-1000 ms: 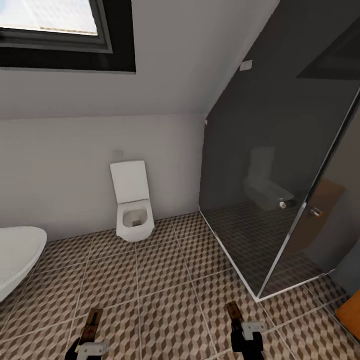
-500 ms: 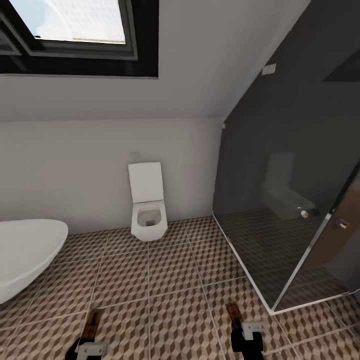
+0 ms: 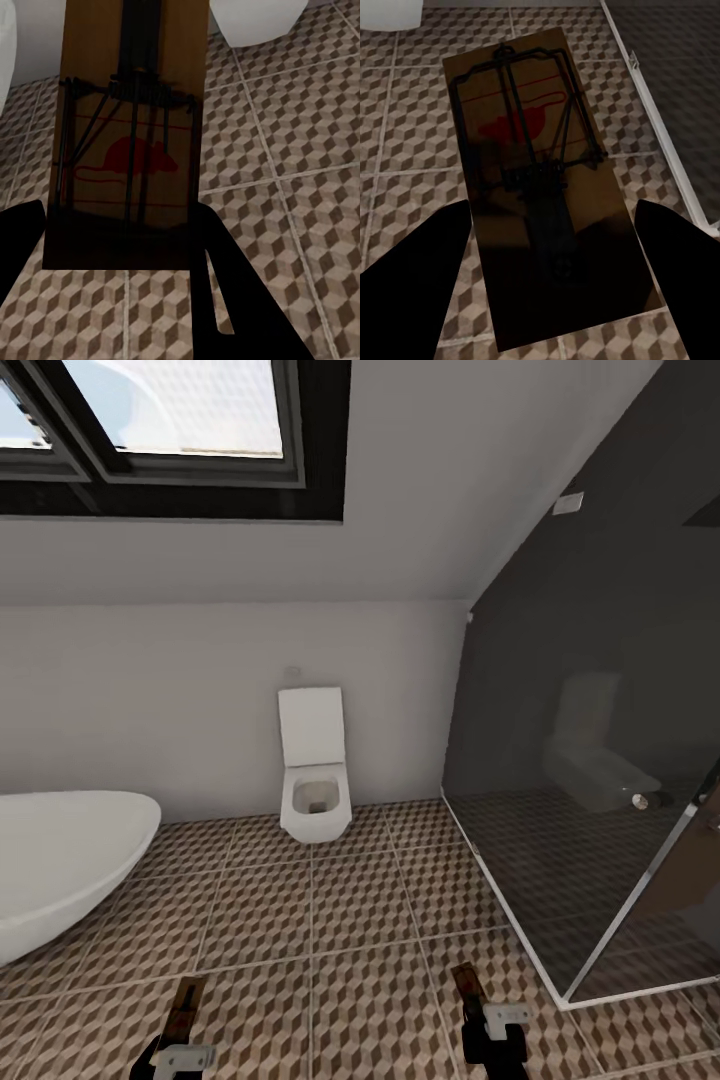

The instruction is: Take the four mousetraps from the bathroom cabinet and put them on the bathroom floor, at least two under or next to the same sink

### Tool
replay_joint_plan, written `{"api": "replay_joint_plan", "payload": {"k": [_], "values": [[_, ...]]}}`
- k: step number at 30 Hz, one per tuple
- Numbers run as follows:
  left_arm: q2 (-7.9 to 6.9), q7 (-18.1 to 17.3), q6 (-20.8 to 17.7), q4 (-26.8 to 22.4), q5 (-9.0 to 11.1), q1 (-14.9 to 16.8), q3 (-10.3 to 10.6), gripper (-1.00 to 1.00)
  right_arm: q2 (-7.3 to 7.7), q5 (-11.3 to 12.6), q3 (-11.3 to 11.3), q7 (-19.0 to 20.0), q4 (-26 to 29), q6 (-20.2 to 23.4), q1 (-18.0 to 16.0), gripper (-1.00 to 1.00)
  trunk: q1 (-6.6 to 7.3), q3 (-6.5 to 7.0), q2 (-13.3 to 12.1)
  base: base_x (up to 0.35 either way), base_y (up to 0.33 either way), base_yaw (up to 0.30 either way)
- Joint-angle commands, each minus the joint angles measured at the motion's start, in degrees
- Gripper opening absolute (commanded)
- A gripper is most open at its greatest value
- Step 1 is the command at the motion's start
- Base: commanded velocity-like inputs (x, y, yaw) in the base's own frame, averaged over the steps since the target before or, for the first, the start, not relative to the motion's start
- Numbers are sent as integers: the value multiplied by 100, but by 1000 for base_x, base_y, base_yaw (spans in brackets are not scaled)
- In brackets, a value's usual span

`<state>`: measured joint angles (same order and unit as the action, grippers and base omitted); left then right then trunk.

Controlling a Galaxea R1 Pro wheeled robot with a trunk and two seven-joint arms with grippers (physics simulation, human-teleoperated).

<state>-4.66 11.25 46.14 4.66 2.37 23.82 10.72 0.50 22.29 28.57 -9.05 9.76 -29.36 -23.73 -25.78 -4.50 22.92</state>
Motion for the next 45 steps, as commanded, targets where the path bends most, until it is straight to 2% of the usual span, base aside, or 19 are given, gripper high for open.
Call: {"api": "replay_joint_plan", "payload": {"k": [1,22,38,45], "values": [[0,0,0,0,0,0,0,-100,1,0,0,0,0,0,0,-100,0,0,0,0,0,6],[9,0,0,0,0,0,0,-100,-1,-1,0,0,0,0,0,-100,0,1,0,72,-64,4],[9,0,-2,0,0,0,0,-100,1,-1,0,-2,0,0,0,-100,0,1,0,4,-1,196],[9,0,0,0,0,0,0,-100,9,-4,0,-3,0,-97,0,-100,0,1,0,158,0,38]]}}
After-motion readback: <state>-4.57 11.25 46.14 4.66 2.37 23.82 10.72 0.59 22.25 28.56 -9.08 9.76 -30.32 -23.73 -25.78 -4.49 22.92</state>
